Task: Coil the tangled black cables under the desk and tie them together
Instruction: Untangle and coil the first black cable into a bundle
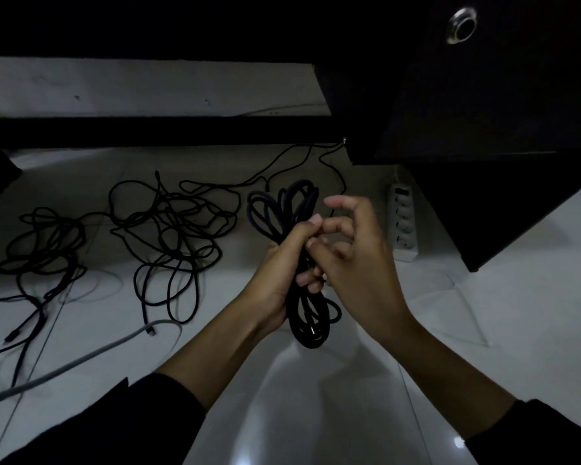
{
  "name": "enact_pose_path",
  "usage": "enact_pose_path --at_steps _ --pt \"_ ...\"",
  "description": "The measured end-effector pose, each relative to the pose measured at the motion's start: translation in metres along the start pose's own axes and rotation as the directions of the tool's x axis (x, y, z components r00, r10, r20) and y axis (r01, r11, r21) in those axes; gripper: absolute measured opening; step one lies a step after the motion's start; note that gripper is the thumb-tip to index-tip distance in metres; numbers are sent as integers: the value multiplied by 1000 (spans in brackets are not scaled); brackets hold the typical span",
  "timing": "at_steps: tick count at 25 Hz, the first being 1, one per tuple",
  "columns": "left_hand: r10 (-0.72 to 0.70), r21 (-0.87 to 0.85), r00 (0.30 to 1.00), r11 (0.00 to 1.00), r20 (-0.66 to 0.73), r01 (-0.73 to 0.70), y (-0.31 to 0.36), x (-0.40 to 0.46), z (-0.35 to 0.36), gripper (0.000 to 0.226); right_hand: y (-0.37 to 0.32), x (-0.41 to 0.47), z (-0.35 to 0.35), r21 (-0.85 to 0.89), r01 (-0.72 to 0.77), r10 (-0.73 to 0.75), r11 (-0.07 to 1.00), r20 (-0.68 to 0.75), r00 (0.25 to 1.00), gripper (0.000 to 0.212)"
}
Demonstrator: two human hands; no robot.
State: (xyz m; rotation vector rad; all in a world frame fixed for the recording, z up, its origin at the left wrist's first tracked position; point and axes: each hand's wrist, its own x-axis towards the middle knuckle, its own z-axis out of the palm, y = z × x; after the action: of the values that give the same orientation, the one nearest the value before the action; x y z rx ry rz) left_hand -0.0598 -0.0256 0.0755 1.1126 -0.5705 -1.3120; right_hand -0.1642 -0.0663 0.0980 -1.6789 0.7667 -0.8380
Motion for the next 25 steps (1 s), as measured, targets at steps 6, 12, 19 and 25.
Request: enact_pose_path --at_steps 6,12,19,25 --pt "39 27 992 999 -120 -36 2 3 -6 33 4 -9 -8 -58 -12 11 998 -14 1000 46" --pt "81 -184 965 974 -250 -129 15 13 -32 31 25 -24 -29 -63 -158 168 985 218 961 13" --pt "64 -214 973 970 -222 -113 23 13 -39 35 59 -31 -51 -358 -65 239 931 468 851 31" --pt "22 106 989 994 -148 -6 27 9 -44 34 69 -16 -71 -458 73 164 886 457 874 12"
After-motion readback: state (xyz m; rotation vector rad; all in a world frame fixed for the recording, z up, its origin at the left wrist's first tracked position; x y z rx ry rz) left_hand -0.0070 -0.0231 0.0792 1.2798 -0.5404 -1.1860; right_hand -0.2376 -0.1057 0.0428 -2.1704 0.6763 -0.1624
